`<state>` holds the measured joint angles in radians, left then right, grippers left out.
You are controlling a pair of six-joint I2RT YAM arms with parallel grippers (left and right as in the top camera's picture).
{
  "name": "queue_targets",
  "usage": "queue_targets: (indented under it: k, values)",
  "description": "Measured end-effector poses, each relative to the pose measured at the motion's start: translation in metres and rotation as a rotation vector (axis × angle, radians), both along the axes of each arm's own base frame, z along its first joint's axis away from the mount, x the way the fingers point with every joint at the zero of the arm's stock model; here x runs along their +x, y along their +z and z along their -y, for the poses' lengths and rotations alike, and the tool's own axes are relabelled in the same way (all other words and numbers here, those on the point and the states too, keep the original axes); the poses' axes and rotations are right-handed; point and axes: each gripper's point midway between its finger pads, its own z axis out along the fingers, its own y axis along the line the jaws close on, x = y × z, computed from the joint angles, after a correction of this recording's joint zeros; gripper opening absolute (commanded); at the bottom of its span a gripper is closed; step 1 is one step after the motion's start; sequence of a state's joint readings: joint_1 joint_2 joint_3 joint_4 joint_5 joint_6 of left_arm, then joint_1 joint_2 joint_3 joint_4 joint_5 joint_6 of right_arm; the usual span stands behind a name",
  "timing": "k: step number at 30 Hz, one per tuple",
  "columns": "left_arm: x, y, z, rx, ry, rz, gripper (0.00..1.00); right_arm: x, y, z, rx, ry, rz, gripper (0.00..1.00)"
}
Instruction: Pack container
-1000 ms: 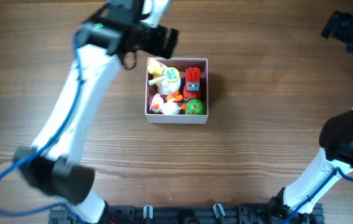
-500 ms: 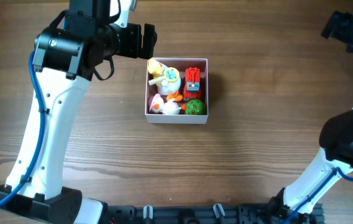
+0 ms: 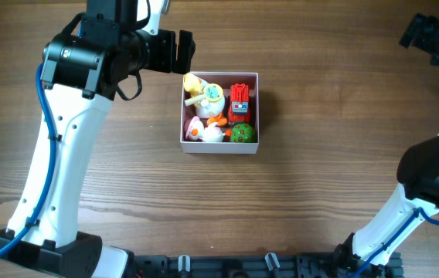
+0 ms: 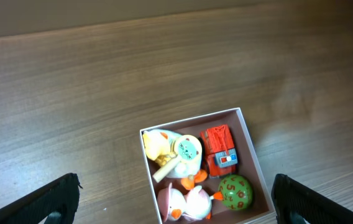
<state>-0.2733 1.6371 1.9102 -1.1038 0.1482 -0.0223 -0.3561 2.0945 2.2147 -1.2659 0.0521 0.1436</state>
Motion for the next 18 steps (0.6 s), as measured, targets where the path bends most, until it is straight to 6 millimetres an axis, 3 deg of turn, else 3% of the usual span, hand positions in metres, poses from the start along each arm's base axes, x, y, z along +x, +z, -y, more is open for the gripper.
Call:
queue_targets:
  k: [14, 18]
  values:
    - [-0.012, -0.003, -0.003, 0.007, 0.002, -0.033, 1.0, 0.0, 0.0, 0.0, 0.0, 0.0, 0.0, 1.0]
    - [-0.033, 0.01, -0.012, -0.009, 0.01, 0.026, 1.0, 0.0, 0.0, 0.0, 0.0, 0.0, 0.0, 1.0]
